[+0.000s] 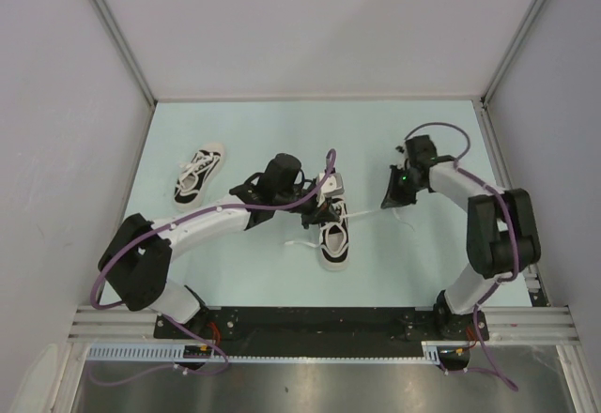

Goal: Tie the shoes

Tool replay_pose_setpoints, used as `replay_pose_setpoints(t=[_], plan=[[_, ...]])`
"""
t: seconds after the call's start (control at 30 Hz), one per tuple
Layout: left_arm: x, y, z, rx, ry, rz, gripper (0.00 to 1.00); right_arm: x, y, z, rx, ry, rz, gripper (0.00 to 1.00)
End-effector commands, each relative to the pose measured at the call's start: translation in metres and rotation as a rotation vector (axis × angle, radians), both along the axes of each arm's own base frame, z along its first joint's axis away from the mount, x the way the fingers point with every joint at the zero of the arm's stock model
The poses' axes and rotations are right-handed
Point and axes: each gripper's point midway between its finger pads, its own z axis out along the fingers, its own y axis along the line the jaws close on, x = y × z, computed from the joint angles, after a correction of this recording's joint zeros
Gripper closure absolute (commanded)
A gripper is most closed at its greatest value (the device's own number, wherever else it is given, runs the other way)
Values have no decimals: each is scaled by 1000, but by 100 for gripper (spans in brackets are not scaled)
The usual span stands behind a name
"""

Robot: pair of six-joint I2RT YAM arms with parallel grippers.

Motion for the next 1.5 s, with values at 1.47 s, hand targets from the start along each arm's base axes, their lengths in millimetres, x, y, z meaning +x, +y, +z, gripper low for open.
replay_pose_setpoints(t=[1.47], plan=[[-36,3,11,-24,-251,-372,100,-50,228,100,612,-191,788,66]])
